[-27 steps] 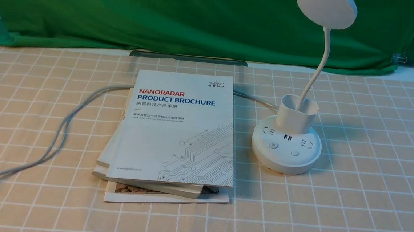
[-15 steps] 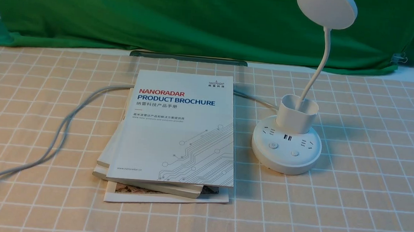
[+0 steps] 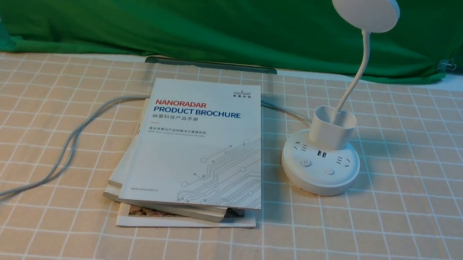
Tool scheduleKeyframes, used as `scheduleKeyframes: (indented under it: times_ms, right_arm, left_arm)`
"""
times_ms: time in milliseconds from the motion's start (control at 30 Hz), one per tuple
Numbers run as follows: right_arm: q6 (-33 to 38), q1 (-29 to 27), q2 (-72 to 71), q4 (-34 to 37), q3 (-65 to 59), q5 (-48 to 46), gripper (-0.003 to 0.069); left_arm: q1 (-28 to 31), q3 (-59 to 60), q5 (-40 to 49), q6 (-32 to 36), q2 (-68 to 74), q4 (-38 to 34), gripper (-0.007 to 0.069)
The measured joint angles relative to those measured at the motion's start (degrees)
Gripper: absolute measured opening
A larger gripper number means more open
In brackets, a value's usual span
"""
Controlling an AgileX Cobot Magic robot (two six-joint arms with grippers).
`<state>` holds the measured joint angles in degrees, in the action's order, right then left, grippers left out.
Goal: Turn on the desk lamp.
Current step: Use the right arm to press the button switch on the lamp holder
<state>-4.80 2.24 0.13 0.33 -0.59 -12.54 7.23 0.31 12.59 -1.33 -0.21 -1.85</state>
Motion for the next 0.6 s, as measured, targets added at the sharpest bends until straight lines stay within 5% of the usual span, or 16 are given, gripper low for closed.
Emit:
scheduleKeyframes:
  times_ms: [200, 333, 500, 600]
  right_arm:
    - [-0.3, 0.0, 0.0, 0.0, 0.0, 0.0, 0.0245]
    - [-7.8, 0.0, 0.0, 0.0, 0.0, 0.0, 0.0245]
    - [-28.7, 0.0, 0.0, 0.1, 0.0, 0.1, 0.0245]
    - [-47.8, 0.0, 0.0, 0.8, 0.0, 0.1, 0.0245]
  left_arm:
    - [0.0, 0.0, 0.0, 0.0, 0.0, 0.0, 0.0021]
    - [0.0, 0.0, 0.0, 0.0, 0.0, 0.0, 0.0021]
    - [0.0, 0.0, 0.0, 0.0, 0.0, 0.0, 0.0021]
    - [0.0, 0.0, 0.0, 0.0, 0.0, 0.0, 0.0021]
